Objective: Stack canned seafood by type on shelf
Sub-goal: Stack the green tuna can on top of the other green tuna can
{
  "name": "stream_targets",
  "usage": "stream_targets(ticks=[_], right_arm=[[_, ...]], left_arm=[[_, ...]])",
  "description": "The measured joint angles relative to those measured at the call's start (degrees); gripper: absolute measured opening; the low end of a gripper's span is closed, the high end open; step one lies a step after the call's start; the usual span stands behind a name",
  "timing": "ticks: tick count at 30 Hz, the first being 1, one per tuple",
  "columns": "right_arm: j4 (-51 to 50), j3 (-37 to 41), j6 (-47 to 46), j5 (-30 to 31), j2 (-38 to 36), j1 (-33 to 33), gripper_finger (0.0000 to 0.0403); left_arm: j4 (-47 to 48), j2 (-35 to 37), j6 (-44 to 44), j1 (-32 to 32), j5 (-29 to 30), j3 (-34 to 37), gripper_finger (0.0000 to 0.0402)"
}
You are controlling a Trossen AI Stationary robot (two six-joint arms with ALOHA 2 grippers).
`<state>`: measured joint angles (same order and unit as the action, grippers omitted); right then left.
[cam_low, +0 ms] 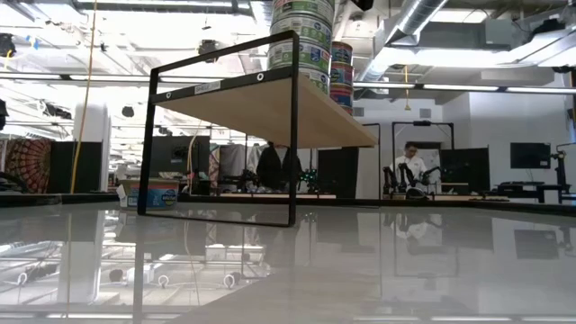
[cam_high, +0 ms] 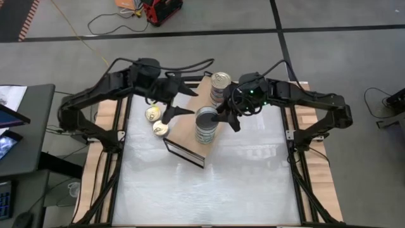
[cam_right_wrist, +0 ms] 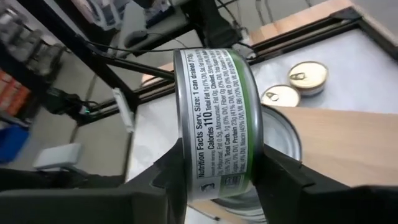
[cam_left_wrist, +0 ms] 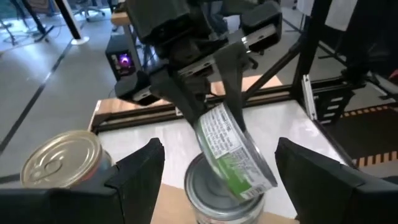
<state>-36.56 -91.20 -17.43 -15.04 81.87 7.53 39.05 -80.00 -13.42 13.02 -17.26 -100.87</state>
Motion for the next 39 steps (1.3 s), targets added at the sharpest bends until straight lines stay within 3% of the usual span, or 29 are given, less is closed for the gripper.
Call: stream_targets(ticks=[4, 8, 11, 20, 28, 39], right_arm=[[0.33, -0.45, -4.29, -3.58, -0.04, 1.82, 0.0195], [-1.35, -0.45, -9.00, -5.22, -0.04, 4.05, 0.0178], [-1.60, -0.45, -10.93, -5.18, -0.04, 4.67, 0.0165], [-2.21, -0.45, -14.85, -5.18, 0.58, 4.63, 0.0199], [-0.14, -0.48, -18.34, -9.16, 3.54, 4.58, 0.0177], [-2.50, -0.46, -19.89, -11.11, 2.46, 4.21, 0.0185]], left_arm=[[0.70, 0.38, 2.27, 0.13, 0.00, -0.01, 0.0295], [1.93, 0.09, 2.25, -0.65, -1.98, -0.01, 0.0295], [3.11, -0.41, -1.91, -2.32, -0.30, -0.01, 0.0295], [3.05, -0.66, -9.76, -5.79, 4.04, 0.01, 0.0295], [3.46, -0.66, -10.32, -5.80, 3.16, 0.01, 0.0295], [6.73, -0.66, -11.91, -5.92, 3.53, 0.01, 0.0295]])
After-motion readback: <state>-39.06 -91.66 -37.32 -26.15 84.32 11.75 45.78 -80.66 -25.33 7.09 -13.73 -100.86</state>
